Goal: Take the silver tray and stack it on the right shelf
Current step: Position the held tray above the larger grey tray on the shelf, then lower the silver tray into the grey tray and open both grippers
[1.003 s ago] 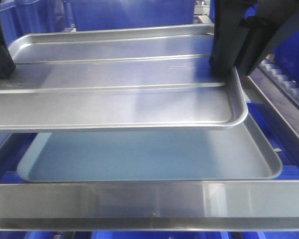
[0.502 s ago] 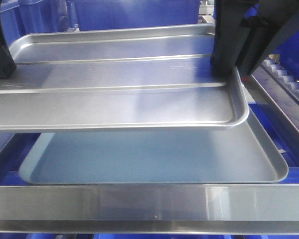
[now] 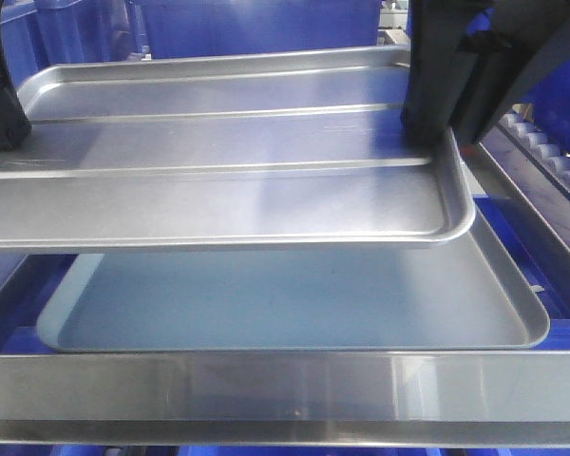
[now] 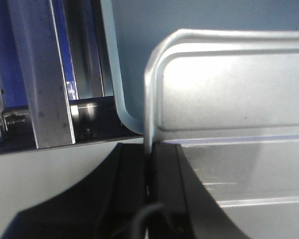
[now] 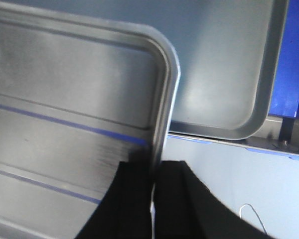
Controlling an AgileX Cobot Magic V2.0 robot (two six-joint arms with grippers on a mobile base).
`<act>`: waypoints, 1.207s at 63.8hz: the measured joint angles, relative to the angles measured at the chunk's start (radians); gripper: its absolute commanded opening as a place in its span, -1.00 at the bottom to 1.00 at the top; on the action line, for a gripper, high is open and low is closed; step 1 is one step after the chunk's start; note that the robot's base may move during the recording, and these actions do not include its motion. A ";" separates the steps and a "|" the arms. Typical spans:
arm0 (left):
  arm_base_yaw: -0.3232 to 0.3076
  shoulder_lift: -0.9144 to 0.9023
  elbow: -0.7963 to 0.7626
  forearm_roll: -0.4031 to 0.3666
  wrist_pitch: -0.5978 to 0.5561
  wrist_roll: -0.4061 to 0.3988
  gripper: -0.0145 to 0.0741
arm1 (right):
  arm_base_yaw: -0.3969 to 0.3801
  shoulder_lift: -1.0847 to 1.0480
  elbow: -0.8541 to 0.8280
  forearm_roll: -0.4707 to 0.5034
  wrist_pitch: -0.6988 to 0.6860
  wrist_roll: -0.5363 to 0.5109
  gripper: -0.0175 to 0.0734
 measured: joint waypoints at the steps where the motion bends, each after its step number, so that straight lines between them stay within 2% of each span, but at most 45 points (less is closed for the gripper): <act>1: 0.000 0.000 0.000 0.000 0.000 0.000 -0.89 | 0.000 0.000 0.000 0.000 0.000 0.000 -0.49; 30: 0.000 0.000 -0.002 0.000 0.002 0.000 -0.89 | 0.000 0.000 0.000 0.000 0.000 0.000 -0.49; 44: 0.000 0.000 -0.017 0.000 -0.004 0.004 -0.89 | -0.018 0.000 0.000 -0.001 -0.006 -0.053 -0.49; 57: -0.002 0.036 -0.086 -0.014 -0.033 0.009 -0.89 | -0.121 0.000 -0.002 0.002 -0.028 -0.127 -0.49; 77: -0.005 0.246 -0.205 -0.037 -0.086 0.014 -0.89 | -0.322 0.028 -0.002 0.052 -0.106 -0.292 -0.49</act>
